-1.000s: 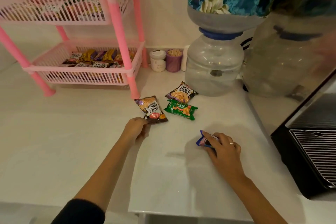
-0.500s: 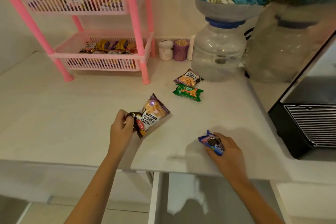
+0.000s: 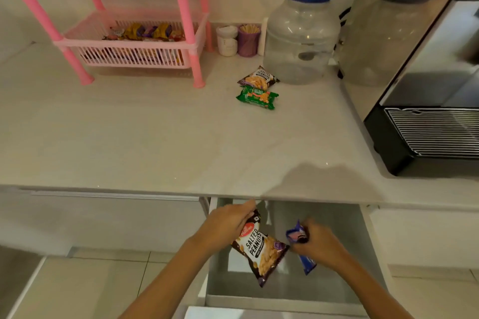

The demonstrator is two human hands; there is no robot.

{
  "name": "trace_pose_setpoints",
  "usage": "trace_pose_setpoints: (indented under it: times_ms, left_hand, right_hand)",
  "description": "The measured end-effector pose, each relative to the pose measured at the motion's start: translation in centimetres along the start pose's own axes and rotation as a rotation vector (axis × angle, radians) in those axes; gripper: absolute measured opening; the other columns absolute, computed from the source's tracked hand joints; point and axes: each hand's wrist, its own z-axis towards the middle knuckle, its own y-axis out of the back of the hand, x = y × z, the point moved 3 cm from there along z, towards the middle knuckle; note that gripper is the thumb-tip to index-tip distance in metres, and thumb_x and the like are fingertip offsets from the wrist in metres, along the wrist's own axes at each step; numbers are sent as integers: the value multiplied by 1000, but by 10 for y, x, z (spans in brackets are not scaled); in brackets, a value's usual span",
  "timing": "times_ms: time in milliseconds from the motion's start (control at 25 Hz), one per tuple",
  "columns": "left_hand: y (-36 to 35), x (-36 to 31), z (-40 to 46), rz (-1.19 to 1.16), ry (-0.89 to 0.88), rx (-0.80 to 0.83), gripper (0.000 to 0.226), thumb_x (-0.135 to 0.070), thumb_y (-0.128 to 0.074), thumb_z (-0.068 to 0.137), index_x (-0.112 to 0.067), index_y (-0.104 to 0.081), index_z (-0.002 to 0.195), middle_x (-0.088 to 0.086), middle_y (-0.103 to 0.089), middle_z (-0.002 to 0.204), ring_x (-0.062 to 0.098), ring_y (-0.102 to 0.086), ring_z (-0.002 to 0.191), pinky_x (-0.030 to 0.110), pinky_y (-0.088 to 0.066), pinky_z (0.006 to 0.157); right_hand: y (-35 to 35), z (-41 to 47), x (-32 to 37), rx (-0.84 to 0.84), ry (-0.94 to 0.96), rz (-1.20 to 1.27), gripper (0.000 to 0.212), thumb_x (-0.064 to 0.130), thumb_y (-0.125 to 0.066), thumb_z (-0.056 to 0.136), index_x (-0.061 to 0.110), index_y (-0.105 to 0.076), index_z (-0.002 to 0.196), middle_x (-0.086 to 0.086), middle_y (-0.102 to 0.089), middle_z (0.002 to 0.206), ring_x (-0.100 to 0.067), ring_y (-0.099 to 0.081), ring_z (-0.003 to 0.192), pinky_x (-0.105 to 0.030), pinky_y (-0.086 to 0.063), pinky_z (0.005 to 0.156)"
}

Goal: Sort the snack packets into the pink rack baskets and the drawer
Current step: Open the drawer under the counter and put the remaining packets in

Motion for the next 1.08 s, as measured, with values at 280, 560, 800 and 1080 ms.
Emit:
trace_pose_setpoints:
  times_ms: [280, 560, 800, 1080]
  left_hand:
    - [-97, 25, 52, 229, 5, 381, 45, -7, -49, 89, -16, -43, 133, 12, -57, 123, 33, -56, 109, 34, -44, 73]
    - [-140, 54, 54, 227, 244, 547, 40, -10, -57, 88, -11, -43, 126, 13, -54, 122, 32, -55, 112, 42, -50, 88]
    - [-162, 61, 35, 81, 402, 979, 46, -37, -63, 87, -6, -56, 120, 14, -61, 120, 30, -60, 104, 33, -46, 79]
    - [-165, 60, 35, -20, 490, 876, 31, -24, -54, 92, -9, -61, 118, 14, -61, 121, 28, -59, 106, 33, -47, 83]
  right_hand:
    - [-57, 68, -11, 318, -158, -284, 65, 39, -78, 67, 9, -46, 116, -10, -59, 114, -24, -60, 99, -29, -46, 68]
    - [-120, 86, -22, 541, -254, -260, 50, 31, -79, 73, 5, -52, 106, -16, -61, 119, -31, -64, 104, -37, -54, 87]
    - [-123, 92, -33, 617, -328, -93, 46, 12, -76, 77, -2, -57, 117, -19, -63, 120, -33, -65, 104, -41, -56, 86]
    - [-129, 93, -35, 682, -283, -91, 53, 20, -79, 75, 3, -56, 119, -19, -64, 115, -19, -68, 70, -22, -57, 55]
